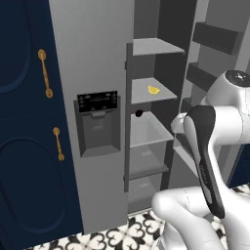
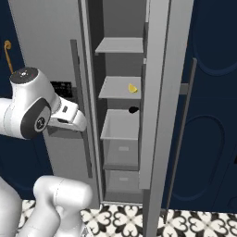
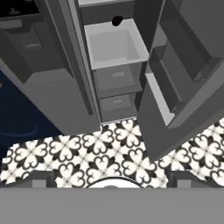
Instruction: Grab a lemon wedge from the fridge and one ice cube from the ice bowl, and put them in the glass of lemonade.
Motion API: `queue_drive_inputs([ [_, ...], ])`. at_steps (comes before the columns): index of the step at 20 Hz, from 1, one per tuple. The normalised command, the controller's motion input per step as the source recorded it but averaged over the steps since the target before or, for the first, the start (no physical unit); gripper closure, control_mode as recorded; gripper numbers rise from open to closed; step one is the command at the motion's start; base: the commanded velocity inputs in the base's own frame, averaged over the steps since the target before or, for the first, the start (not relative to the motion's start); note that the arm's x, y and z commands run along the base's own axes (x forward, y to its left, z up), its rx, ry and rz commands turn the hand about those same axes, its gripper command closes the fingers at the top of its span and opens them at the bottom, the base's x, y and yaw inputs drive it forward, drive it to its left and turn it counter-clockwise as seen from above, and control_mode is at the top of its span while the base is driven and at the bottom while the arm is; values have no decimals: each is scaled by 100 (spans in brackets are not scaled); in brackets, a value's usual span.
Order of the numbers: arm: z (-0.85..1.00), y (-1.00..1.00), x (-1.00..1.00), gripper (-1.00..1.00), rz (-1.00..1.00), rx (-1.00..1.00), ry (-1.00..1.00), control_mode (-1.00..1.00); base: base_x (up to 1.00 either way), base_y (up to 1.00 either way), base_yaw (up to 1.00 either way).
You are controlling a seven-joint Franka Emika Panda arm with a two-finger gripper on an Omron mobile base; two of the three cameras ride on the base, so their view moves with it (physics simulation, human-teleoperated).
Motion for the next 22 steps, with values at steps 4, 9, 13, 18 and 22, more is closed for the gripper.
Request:
queue_drive_inputs([
  [4, -2, 0, 0, -100, -6, 0, 0, -100, 0, 0, 0],
  [9, -1, 0, 0, -100, -1, 0, 0, -100, 0, 0, 0],
  [13, 0, 0, 0, -100, 0, 0, 0, -100, 0, 0, 0],
  [18, 0, 0, 0, -100, 0, 0, 0, 100, 33, -3, -9],
  [22, 0, 0, 0, -100, 0, 0, 0, 100, 62, -7, -32],
])
